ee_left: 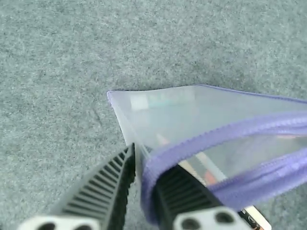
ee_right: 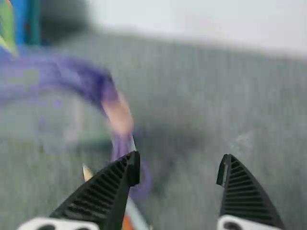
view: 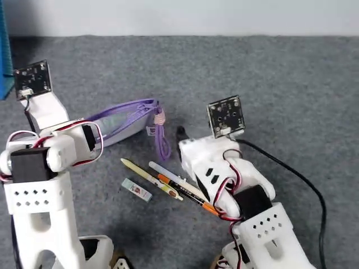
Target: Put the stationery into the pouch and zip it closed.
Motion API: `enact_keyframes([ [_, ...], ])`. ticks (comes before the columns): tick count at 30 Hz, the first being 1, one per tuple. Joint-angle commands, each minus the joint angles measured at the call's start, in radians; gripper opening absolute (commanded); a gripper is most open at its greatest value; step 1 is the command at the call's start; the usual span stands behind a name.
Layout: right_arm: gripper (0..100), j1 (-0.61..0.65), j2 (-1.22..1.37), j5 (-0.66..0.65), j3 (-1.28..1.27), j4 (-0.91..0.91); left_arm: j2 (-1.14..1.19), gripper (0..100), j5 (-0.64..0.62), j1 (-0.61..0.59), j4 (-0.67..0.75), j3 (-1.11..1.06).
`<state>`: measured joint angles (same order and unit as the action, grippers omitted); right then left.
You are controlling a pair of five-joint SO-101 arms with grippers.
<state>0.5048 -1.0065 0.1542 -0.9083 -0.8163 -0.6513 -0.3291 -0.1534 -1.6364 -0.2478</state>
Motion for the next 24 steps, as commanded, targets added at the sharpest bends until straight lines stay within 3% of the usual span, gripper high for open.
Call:
enact_keyframes([
  [1,26.2,-0.015,-0.024,0.009,0.005,-0.136,-0.002,1,-0.008,-0.048,0.006,0.012],
  [10,26.2,0.058,0.349,-0.055,-0.015,-0.136,-0.002,1,-0.005,-0.137,0.003,0.025],
  [18,26.2,0.159,0.713,-0.061,-0.003,0.131,-0.002,1,0.0,-0.153,-0.018,0.022],
  [24,26.2,0.205,0.829,-0.06,0.044,0.162,-0.002,1,0.026,-0.153,-0.018,0.022],
])
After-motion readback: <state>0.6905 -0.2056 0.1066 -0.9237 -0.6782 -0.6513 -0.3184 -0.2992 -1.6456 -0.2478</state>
